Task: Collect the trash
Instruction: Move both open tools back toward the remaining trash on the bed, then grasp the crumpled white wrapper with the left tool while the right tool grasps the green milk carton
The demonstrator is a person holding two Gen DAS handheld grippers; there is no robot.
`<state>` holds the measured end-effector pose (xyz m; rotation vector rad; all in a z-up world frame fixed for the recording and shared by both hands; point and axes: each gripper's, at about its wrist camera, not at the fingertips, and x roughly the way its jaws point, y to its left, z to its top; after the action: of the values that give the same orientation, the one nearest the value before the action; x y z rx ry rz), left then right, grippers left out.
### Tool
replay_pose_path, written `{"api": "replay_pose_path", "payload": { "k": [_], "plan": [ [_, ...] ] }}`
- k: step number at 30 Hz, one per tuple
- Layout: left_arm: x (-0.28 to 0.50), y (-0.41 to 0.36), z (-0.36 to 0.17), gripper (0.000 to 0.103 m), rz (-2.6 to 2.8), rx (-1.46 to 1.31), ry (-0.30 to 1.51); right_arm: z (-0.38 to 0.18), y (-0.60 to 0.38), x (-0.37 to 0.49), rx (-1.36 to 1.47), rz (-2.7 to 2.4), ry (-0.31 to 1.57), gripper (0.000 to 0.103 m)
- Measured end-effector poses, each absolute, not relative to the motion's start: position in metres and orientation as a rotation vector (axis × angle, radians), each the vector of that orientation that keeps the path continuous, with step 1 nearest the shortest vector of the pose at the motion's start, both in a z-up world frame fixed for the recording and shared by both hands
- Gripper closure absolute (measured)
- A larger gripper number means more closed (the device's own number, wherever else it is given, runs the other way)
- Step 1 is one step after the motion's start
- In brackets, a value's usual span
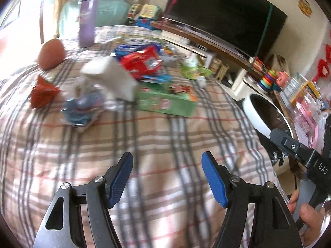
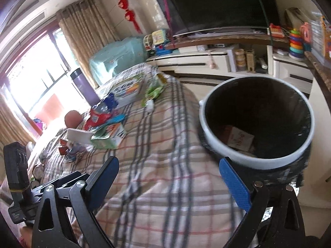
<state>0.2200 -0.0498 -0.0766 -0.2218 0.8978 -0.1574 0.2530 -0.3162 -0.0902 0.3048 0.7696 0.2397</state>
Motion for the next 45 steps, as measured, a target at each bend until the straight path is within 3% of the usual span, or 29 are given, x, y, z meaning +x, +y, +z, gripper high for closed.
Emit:
{"api": "replay_pose_path", "payload": {
  "k": [18, 33, 45],
  "plan": [
    [0.215, 0.009, -0.072, 0.035, -0.041, -0.278, 0.888, -0.093, -0.237, 0.276, 0.221, 0.393, 0.802, 0.004],
    [0.255, 0.034, -0.081, 0.032, -0.001, -0.241, 0.901, -0.104, -0.207, 0.305, 0.159, 0.462, 0.838, 0.004],
    [0.299, 0.039, -0.098, 0.031, 0.004, -0.208, 0.923, -0.114, -0.187, 0.366, -0.047, 0.639, 0.883, 0.004]
  ]
}}
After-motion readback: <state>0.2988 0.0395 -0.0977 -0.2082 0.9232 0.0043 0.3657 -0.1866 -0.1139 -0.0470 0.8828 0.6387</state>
